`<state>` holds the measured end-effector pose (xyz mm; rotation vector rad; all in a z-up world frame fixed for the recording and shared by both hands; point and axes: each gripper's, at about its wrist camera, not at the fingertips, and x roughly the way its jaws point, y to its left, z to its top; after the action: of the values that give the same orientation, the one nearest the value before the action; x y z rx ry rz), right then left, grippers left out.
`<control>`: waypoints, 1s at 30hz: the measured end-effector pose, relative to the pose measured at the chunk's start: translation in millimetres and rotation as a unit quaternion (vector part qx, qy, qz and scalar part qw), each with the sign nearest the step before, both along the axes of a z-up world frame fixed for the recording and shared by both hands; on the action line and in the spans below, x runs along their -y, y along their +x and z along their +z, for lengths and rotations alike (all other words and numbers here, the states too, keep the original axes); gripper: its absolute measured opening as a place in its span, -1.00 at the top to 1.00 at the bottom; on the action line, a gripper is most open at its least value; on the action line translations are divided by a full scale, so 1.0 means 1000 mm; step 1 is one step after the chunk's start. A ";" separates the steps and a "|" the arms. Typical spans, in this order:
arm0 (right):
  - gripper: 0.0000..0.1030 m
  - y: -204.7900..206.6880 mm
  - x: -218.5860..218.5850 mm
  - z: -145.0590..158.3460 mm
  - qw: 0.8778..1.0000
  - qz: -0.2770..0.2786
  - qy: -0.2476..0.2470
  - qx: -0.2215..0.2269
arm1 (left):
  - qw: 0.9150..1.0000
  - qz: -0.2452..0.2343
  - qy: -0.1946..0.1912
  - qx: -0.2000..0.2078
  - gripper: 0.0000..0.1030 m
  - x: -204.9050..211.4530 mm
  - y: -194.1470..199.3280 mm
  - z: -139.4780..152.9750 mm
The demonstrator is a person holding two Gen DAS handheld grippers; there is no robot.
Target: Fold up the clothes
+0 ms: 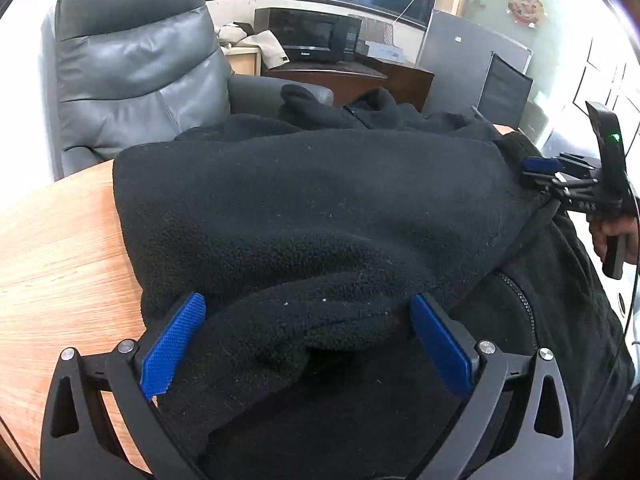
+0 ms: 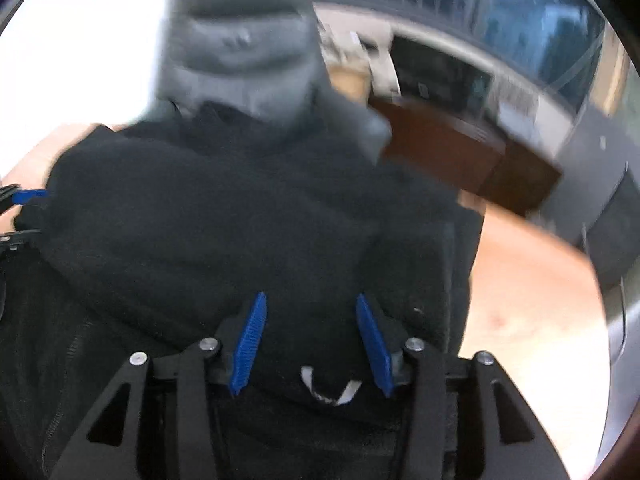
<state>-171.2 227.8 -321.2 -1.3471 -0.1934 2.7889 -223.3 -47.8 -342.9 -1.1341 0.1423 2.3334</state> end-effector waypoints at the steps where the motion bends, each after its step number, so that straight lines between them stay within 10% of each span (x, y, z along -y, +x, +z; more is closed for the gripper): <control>1: -0.25 0.000 -0.003 -0.006 1.000 -0.005 0.002 0.017 | 1.000 0.001 0.002 0.003 -0.99 0.002 0.002 0.004; 7: -0.20 0.060 -0.023 0.033 0.998 -0.026 -0.052 -0.028 | 1.000 0.022 0.004 -0.016 -0.99 0.034 0.055 0.057; 12: -0.36 0.150 -0.056 0.088 0.997 -0.033 -0.047 -0.053 | 0.991 0.134 -0.028 -0.011 -0.99 0.093 0.124 0.109; 24: -0.36 0.372 -0.140 0.132 0.998 -0.030 0.039 0.045 | 0.902 0.403 -0.137 0.069 -1.00 0.215 0.365 0.178; 28: -0.37 0.423 -0.180 0.136 0.997 -0.057 0.030 0.051 | 0.901 0.384 -0.171 0.111 -1.00 0.220 0.410 0.168; 30: -0.37 0.436 -0.186 0.124 0.997 -0.060 0.008 0.050 | 0.917 0.357 -0.144 0.110 -1.00 0.204 0.403 0.153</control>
<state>264.9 414.0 -196.9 -1.4451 -0.1310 2.6192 179.4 -252.0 -190.0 -1.8280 -0.0223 2.8396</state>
